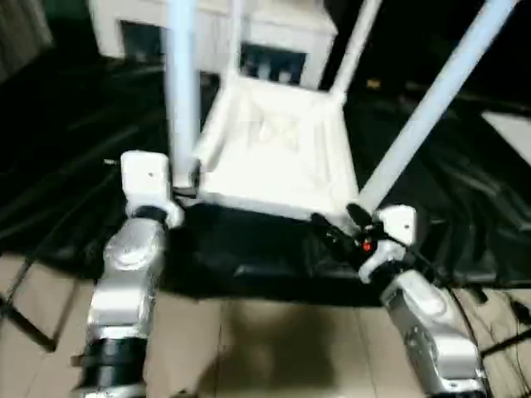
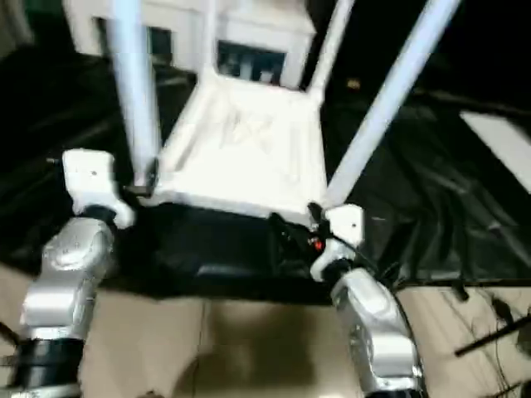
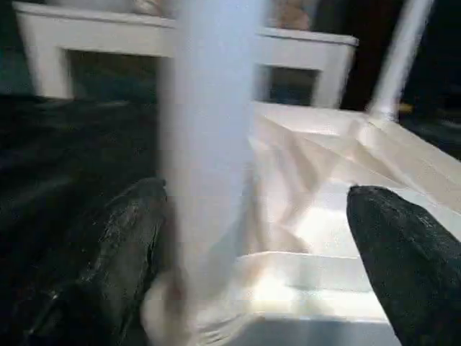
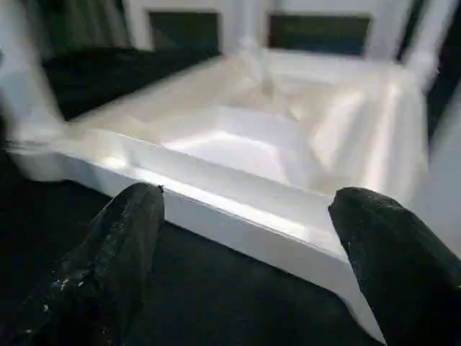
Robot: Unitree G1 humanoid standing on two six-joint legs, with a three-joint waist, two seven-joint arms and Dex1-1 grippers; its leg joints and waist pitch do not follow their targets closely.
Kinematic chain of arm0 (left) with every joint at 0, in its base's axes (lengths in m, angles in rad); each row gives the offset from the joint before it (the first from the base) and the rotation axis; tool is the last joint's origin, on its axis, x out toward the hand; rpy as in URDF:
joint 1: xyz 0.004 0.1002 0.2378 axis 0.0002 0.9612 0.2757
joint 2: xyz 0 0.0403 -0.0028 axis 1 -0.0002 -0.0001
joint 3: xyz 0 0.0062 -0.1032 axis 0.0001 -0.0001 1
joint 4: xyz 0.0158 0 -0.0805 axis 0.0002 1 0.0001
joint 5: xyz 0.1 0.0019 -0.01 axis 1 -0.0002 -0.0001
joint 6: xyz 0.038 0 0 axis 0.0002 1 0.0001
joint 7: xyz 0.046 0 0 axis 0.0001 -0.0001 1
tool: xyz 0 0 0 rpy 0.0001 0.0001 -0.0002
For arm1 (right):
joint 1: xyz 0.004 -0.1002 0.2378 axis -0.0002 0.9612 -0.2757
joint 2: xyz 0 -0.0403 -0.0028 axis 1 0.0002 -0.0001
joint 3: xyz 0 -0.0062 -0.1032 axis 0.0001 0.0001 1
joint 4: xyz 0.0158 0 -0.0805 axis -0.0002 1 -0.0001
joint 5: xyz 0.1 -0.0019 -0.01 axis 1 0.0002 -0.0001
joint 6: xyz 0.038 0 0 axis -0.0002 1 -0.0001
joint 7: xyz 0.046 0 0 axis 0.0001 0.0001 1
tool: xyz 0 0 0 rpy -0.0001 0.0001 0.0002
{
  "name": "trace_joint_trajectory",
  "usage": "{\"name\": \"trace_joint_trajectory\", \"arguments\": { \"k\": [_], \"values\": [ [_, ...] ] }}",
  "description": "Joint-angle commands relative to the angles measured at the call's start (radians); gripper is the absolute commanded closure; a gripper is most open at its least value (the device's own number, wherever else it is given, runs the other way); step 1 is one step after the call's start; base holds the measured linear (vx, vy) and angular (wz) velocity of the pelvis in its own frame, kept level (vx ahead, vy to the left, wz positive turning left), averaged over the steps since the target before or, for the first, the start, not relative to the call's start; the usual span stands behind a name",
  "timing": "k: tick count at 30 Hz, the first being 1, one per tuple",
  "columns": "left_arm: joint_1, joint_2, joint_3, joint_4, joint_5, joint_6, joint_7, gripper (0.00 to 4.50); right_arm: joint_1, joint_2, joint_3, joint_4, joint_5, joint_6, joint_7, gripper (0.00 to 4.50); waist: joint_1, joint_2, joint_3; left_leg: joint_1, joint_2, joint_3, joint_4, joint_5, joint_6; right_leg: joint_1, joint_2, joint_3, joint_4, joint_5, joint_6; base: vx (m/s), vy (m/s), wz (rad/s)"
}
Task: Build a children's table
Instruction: Rotate leg to tighten
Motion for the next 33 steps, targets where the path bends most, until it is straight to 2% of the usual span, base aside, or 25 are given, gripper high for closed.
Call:
{"name": "trace_joint_trajectory", "arguments": {
  "k": [1, 2, 3, 4, 5, 6, 7, 8, 9, 10, 11, 12, 14, 15, 16, 17, 18, 19, 21, 24, 26, 27, 29, 30, 33],
  "values": [
    [0.002, 0.014, 0.016, -0.020, -0.006, 0.001, -0.004, 0.06, -0.005, 0.004, 0.002, -0.016, -0.001, 0.001, -0.004, 0.47, 0.017, 0.003, -0.080, -0.022, 0.019, -0.009, -0.059, 0.137, 0.134, 0.080, -0.038, 0.035, -0.061, 0.042, -0.065, 0.219, 0.010, 0.01],
    [0.004, 0.015, 0.017, -0.022, -0.008, 0.003, -0.004, 0.06, -0.002, 0.003, 0.004, -0.017, -0.004, 0.002, -0.002, 0.47, -0.035, 0.028, -0.088, 0.156, 0.070, -0.106, -0.069, 0.302, 0.315, -0.055, 0.029, -0.011, 0.052, 0.124, -0.010, 0.290, -0.006, 0.04],
    [0.004, 0.017, 0.017, -0.023, -0.010, 0.004, -0.004, 0.06, -0.001, 0.002, 0.007, -0.017, -0.007, 0.004, 0.001, 0.47, -0.073, 0.031, -0.109, 0.255, 0.128, -0.185, -0.063, 0.427, 0.452, -0.164, 0.016, -0.010, 0.118, -0.012, 0.030, 0.275, -0.076, -0.20],
    [0.008, 0.017, 0.020, -0.028, -0.011, 0.005, 0.003, 0.06, 0.003, -0.002, 0.014, -0.021, -0.013, 0.006, 0.009, 0.47, -0.071, 0.024, -0.100, 0.258, 0.159, -0.229, -0.055, 0.675, 0.589, -0.217, -0.017, 0.021, 0.160, -0.157, 0.073, 0.275, -0.076, -0.20],
    [0.011, 0.015, 0.023, -0.031, -0.013, 0.003, 0.004, 0.06, 0.005, -0.004, 0.018, -0.023, -0.014, 0.006, 0.014, 0.47, -0.067, 0.017, -0.097, 0.242, 0.144, -0.219, -0.043, 0.797, 0.589, -0.239, -0.027, 0.041, 0.167, -0.088, 0.084, 0.075, -0.113, -0.49],
    [0.049, 0.005, 0.037, -0.072, -0.033, 0.036, 0.005, 0.06, 0.021, -0.016, 0.036, -0.043, -0.011, 0.006, 0.039, 0.47, -0.061, -0.007, -0.093, 0.165, 0.038, -0.147, -0.043, 0.885, 0.467, -0.233, -0.033, 0.078, 0.120, 0.221, 0.037, -0.114, -0.075, -0.38],
    [0.070, 0.002, 0.041, -0.093, -0.042, 0.042, 0.000, 0.06, 0.028, -0.019, 0.042, -0.051, -0.009, 0.006, 0.048, 0.47, -0.061, -0.039, -0.089, 0.134, -0.021, -0.105, -0.015, 0.769, 0.389, -0.210, -0.048, 0.107, 0.044, 0.383, -0.008, -0.114, -0.075, -0.38],
    [0.082, 0.003, 0.041, -0.105, -0.043, 0.042, -0.002, 0.06, 0.031, -0.020, 0.043, -0.055, -0.006, 0.006, 0.051, 0.47, -0.053, -0.116, -0.099, 0.036, -0.110, -0.040, 0.021, 0.378, 0.231, -0.080, -0.073, 0.182, -0.005, 0.581, 0.073, -0.104, -0.045, 0.09],
    [0.099, 0.003, 0.038, -0.120, -0.045, 0.043, -0.006, 0.06, 0.034, -0.021, 0.043, -0.057, -0.001, 0.005, 0.052, 0.47, -0.027, -0.092, -0.084, 0.002, -0.104, -0.049, 0.073, 0.173, 0.173, -0.052, -0.173, 0.247, -0.022, 0.673, -0.050, 0.024, -0.032, 0.24],
    [0.108, 0.003, 0.036, -0.129, -0.046, 0.045, -0.008, 0.06, 0.036, -0.022, 0.042, -0.059, 0.002, 0.005, 0.053, 0.47, -0.034, -0.085, -0.074, 0.002, -0.051, -0.076, 0.059, 0.096, 0.076, -0.061, -0.188, 0.220, -0.011, 0.930, -0.182, 0.024, -0.032, 0.24],
    [0.117, 0.004, 0.034, -0.134, -0.044, 0.048, -0.004, 0.06, 0.036, -0.021, 0.039, -0.058, 0.002, 0.005, 0.052, 0.47, -0.042, -0.075, -0.077, 0.007, -0.040, -0.071, -0.001, 0.187, 0.018, -0.067, -0.124, 0.150, 0.017, 1.047, -0.209, 0.000, 0.000, 0.00],
    [0.120, 0.003, 0.034, -0.134, -0.047, 0.048, -0.003, 0.06, 0.036, -0.021, 0.038, -0.056, 0.001, 0.005, 0.051, 0.47, -0.048, -0.045, -0.076, 0.014, -0.033, -0.051, -0.035, 0.212, 0.006, -0.074, -0.066, 0.129, 0.016, 0.893, -0.223, -0.060, -0.035, 0.07],
    [0.114, 0.003, 0.041, -0.126, -0.044, 0.045, 0.010, 0.06, 0.031, -0.021, 0.037, -0.048, -0.002, 0.002, 0.049, 0.47, -0.061, -0.023, -0.072, 0.031, 0.003, -0.054, -0.056, 0.184, 0.043, -0.091, -0.044, 0.110, 0.016, 0.600, -0.260, -0.030, -0.017, 0.03],
    [0.103, 0.003, 0.044, -0.124, -0.043, 0.040, 0.012, 0.06, 0.029, -0.024, 0.039, -0.047, -0.001, 0.003, 0.050, 0.47, -0.071, -0.019, -0.071, 0.037, 0.024, -0.055, -0.062, 0.156, 0.067, -0.097, -0.044, 0.103, 0.008, 0.348, -0.292, 0.000, 0.000, 0.00],
    [0.096, 0.004, 0.045, -0.125, -0.037, 0.040, 0.014, 0.06, 0.028, -0.026, 0.041, -0.048, 0.000, 0.004, 0.052, 0.47, -0.071, -0.019, -0.061, 0.035, 0.039, -0.053, -0.072, 0.052, 0.067, -0.102, -0.047, 0.102, -0.008, 0.157, -0.286, -0.059, 0.018, 0.02],
    [0.092, 0.003, 0.046, -0.128, -0.034, 0.040, 0.015, 0.06, 0.028, -0.027, 0.042, -0.049, 0.001, 0.005, 0.052, 0.47, -0.071, -0.027, -0.050, 0.037, 0.044, -0.045, -0.083, -0.126, 0.047, -0.108, -0.054, 0.107, -0.028, -0.030, -0.264, -0.100, 0.031, 0.05],
    [0.088, -0.002, 0.050, -0.129, -0.043, 0.035, 0.011, 0.06, 0.027, -0.028, 0.042, -0.049, 0.002, 0.006, 0.052, 0.47, -0.070, -0.028, -0.045, 0.040, 0.045, -0.039, -0.087, -0.212, 0.025, -0.114, -0.055, 0.109, -0.039, -0.119, -0.246, -0.135, 0.030, 0.09],
    [0.087, 0.000, 0.048, -0.131, -0.047, 0.041, 0.012, 0.06, 0.026, -0.028, 0.042, -0.047, 0.001, 0.006, 0.053, 0.47, -0.072, -0.030, -0.037, 0.045, 0.047, -0.031, -0.092, -0.337, -0.023, -0.125, -0.055, 0.110, -0.053, -0.270, -0.200, -0.082, 0.010, 0.09],
    [0.084, -0.006, 0.051, -0.130, -0.061, 0.063, 0.024, 0.06, 0.022, -0.028, 0.042, -0.044, -0.004, 0.007, 0.054, 0.47, -0.072, -0.030, -0.037, 0.047, 0.045, -0.031, -0.094, -0.418, -0.071, -0.135, -0.055, 0.110, -0.061, -0.374, -0.137, -0.071, 0.000, 0.06],
    [0.085, -0.006, 0.049, -0.127, -0.069, 0.076, 0.022, 0.41, 0.022, -0.026, 0.044, -0.047, -0.002, 0.012, 0.057, 0.47, -0.071, -0.035, -0.040, 0.033, 0.041, -0.029, -0.096, -0.389, -0.077, -0.136, -0.060, 0.113, -0.065, -0.387, -0.087, -0.041, -0.002, 0.03],
    [0.084, -0.008, 0.049, -0.122, -0.077, 0.081, 0.016, 0.47, 0.023, -0.026, 0.047, -0.048, 0.001, 0.013, 0.058, 0.47, -0.070, -0.034, -0.040, 0.027, 0.041, -0.030, -0.097, -0.375, -0.077, -0.135, -0.061, 0.113, -0.065, -0.392, -0.080, 0.000, 0.000, 0.00],
    [0.082, -0.009, 0.049, -0.119, -0.077, 0.081, 0.013, 0.77, 0.022, -0.027, 0.048, -0.048, 0.002, 0.013, 0.058, 0.47, -0.070, -0.041, -0.042, 0.021, 0.041, -0.030, -0.095, -0.360, -0.075, -0.133, -0.062, 0.113, -0.067, -0.404, -0.068, 0.000, 0.000, 0.00],
    [0.071, -0.009, 0.045, -0.099, -0.079, 0.072, 0.000, 0.87, 0.020, -0.028, 0.049, -0.046, 0.007, 0.013, 0.062, 0.47, -0.068, -0.038, -0.047, 0.020, 0.041, -0.028, -0.093, -0.321, -0.072, -0.135, -0.062, 0.114, -0.063, -0.372, -0.070, 0.000, 0.000, 0.00],
    [0.052, -0.007, 0.036, -0.065, -0.076, 0.059, -0.015, 0.87, 0.016, -0.029, 0.050, -0.041, 0.010, 0.013, 0.066, 0.47, -0.063, -0.039, -0.054, 0.020, 0.041, -0.023, -0.090, -0.252, -0.059, -0.136, -0.058, 0.116, -0.054, -0.270, -0.087, 0.000, 0.000, 0.00],
    [0.015, 0.003, 0.020, -0.001, -0.074, 0.043, -0.039, 1.24, 0.010, -0.031, 0.052, -0.036, 0.012, 0.014, 0.070, 0.47, -0.059, -0.040, -0.057, 0.020, 0.041, -0.015, -0.090, -0.234, -0.040, -0.140, -0.050, 0.116, -0.046, -0.164, -0.125, 0.000, 0.000, 0.00]
  ]
}}
